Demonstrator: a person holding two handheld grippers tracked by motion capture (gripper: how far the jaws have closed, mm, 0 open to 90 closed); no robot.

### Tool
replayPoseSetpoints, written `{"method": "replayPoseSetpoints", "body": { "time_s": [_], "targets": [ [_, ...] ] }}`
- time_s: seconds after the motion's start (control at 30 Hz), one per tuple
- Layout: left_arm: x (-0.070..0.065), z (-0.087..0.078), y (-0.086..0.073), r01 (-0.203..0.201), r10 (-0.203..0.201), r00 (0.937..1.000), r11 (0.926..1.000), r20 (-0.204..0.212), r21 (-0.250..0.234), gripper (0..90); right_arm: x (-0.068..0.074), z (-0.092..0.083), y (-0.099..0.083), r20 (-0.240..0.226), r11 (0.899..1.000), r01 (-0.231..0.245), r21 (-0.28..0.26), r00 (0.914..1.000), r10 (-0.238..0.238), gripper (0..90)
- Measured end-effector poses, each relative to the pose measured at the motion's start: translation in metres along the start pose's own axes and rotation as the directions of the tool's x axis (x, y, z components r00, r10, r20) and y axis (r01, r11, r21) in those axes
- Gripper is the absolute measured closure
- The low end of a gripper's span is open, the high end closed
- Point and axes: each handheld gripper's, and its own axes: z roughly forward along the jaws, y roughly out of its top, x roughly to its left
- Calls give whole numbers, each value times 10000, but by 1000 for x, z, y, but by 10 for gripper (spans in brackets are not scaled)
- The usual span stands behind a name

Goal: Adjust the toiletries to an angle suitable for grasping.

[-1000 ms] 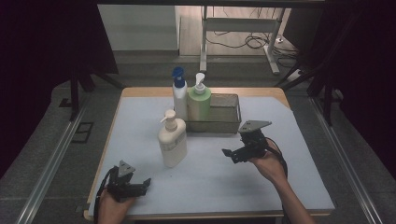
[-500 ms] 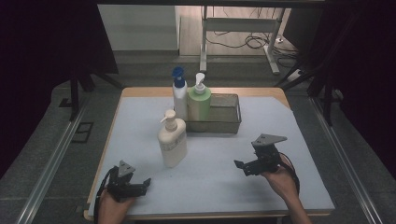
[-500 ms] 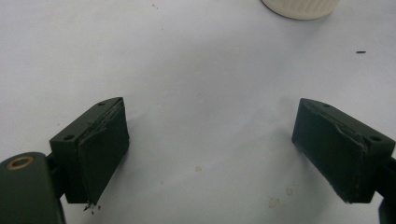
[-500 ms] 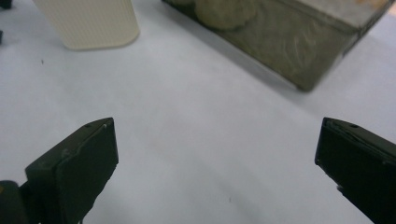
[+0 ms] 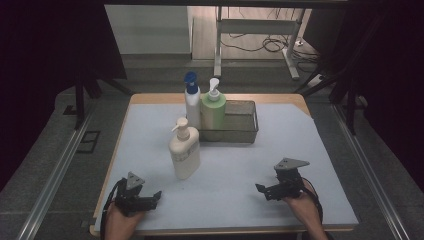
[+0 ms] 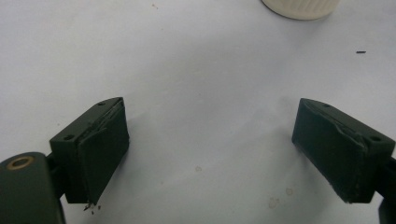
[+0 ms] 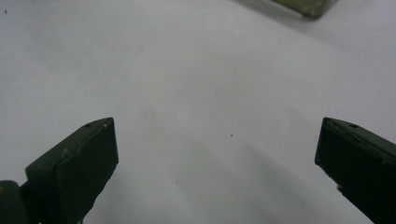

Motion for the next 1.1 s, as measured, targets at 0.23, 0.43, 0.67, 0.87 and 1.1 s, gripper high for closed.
{"method": "replayPoseSetpoints", "body": {
  "time_s": [0.23, 0.43, 0.67, 0.87, 1.1],
  "targets": [
    [0, 0, 1, -12, 12, 10000, 10000, -2, 38, 107, -3, 11, -15, 91, 9994, -191, 277, 9998, 189, 0],
    [0, -1, 2, -26, 26, 10000, 10000, 43, 52, 124, -2, 14, -19, 326, 9992, 30, 407, 9995, -43, 0],
    [1, -8, 8, -26, 36, 9996, 9995, 290, -322, 326, 0, 15, -20, 423, 9989, 159, 436, 9989, -177, 0],
    [3, -7, 17, 6, 22, 9965, 9995, 841, -329, 573, 0, 15, -20, 419, 9990, 156, 424, 9990, -174, 0],
    [1, 3, 28, -430, 423, 9932, 9991, 1089, 39, 826, 0, 15, -20, 441, 9990, 164, 415, 9989, -183, 0]
  ]
}}
